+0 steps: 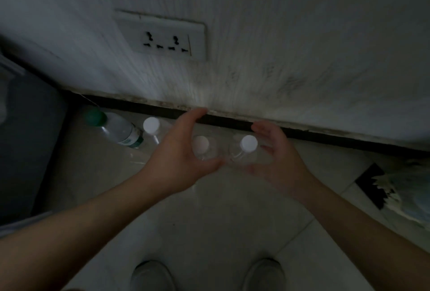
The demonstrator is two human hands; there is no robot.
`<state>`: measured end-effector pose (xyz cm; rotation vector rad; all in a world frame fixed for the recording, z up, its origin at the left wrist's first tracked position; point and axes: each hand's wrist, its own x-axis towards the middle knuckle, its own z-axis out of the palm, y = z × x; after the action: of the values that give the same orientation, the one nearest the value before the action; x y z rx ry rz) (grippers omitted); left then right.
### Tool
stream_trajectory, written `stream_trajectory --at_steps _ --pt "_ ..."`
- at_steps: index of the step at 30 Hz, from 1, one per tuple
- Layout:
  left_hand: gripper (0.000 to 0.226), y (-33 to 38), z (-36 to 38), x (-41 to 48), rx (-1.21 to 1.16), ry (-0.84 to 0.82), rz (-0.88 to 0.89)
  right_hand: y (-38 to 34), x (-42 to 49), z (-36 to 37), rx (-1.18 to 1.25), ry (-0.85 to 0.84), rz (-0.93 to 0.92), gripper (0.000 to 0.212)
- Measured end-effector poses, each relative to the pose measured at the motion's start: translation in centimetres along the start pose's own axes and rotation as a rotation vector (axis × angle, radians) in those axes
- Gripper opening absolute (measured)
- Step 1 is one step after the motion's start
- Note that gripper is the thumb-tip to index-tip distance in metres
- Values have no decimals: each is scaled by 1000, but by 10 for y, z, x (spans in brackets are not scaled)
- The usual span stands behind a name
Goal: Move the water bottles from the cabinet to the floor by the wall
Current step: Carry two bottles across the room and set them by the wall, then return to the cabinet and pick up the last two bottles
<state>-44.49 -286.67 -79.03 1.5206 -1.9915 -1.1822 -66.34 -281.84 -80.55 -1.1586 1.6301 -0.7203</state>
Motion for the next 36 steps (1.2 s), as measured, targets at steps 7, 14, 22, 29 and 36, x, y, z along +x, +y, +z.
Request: stream_trajectory --at_steps 7,14,22,29,36 --pt "87 56 -59 -22 105 -55 33 -76 -31 -26 -16 -23 18 86" --pt "68 131 -121 -53 206 -53 29 -173 -73 -56 -48 7 58 63" --pt "55 234 -199 -66 309 -85 9 -289 -111 -98 -82 13 91 48" --pt "57 325 -270 -76 428 -87 -30 -399 -146 -138 -481 -76 -70 44" --pt "63 402 -332 -104 590 -91 4 -499 -191 -167 -803 -73 -207 44"
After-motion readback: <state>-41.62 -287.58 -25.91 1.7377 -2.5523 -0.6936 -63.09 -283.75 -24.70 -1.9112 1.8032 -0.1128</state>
